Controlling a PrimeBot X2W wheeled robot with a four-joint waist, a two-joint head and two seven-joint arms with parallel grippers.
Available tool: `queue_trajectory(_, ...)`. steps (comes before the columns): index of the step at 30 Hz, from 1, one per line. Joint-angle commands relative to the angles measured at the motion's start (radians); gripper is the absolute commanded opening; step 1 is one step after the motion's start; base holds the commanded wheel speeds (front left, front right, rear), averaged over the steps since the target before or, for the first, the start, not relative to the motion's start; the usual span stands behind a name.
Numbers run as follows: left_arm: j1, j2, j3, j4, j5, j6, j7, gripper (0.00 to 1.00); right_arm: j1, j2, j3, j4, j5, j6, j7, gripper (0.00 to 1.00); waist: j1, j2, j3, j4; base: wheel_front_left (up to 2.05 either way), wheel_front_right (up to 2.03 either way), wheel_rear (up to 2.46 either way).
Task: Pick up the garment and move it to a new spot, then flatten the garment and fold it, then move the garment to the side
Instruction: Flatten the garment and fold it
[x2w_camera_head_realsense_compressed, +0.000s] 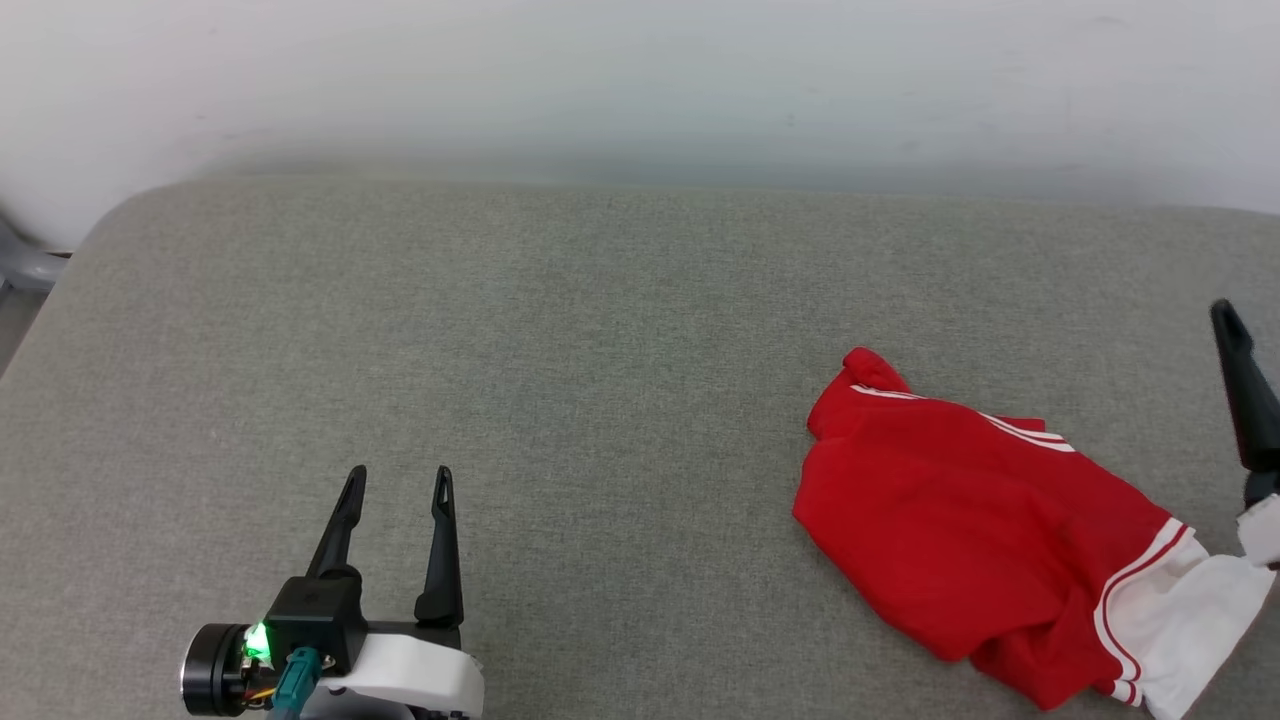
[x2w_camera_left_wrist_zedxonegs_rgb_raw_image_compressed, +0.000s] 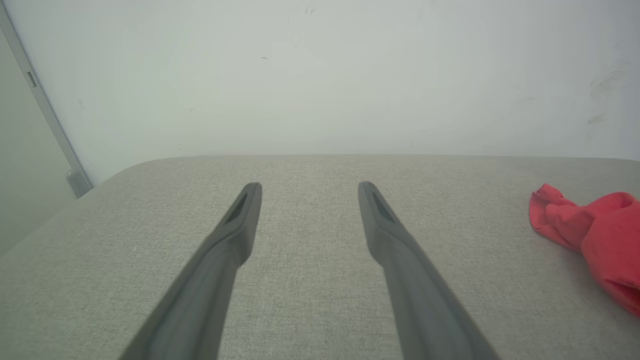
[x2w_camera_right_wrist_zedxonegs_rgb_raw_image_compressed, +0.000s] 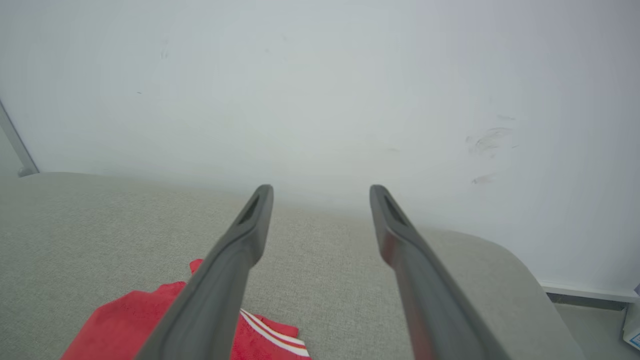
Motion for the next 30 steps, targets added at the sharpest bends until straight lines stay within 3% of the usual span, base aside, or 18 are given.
queue_trajectory(1, 0.002, -0.001, -0.002, -0.004, 0.004, 0.002, -0.003, 1.00, -0.008, 0.024, -0.005, -0.051, -0.018, -0.001, 0.040, 1.00, 0.0000, -0.0001, 0.003, 0.006, 0.00, 0.00, 0.00)
queue_trajectory(10, -0.015, -0.001, -0.013, -0.005, -0.003, 0.009, -0.003, 1.00, -0.055, 0.072, 0.017, -0.196, -0.078, -0.001, 0.140, 1.00, 0.0000, -0.0001, 0.018, 0.040, 0.00, 0.00, 0.00)
queue_trajectory(15, -0.018, -0.001, -0.017, -0.007, -0.005, 0.013, -0.003, 1.00, -0.106, 0.034, 0.110, -0.196, -0.072, -0.001, 0.185, 1.00, 0.0000, -0.0001, 0.032, 0.050, 0.00, 0.00, 0.00)
queue_trajectory(20, -0.044, -0.001, -0.031, -0.008, -0.001, 0.005, -0.003, 1.00, -0.235, -0.064, 0.294, -0.140, -0.020, -0.001, 0.305, 1.00, 0.0000, -0.0001, 0.059, 0.068, 0.00, 0.00, 0.00)
queue_trajectory(25, -0.069, -0.001, -0.052, -0.015, -0.010, 0.009, -0.003, 1.00, -0.373, -0.184, 0.544, -0.068, 0.088, -0.001, 0.508, 1.00, 0.0000, -0.0001, 0.102, 0.100, 0.00, 0.00, 0.00)
queue_trajectory(30, -0.094, -0.001, -0.073, -0.020, -0.025, 0.021, -0.003, 1.00, -0.504, -0.250, 0.741, 0.003, 0.173, -0.001, 0.702, 1.00, 0.0000, -0.0001, 0.156, 0.130, 0.00, 0.00, 0.00)
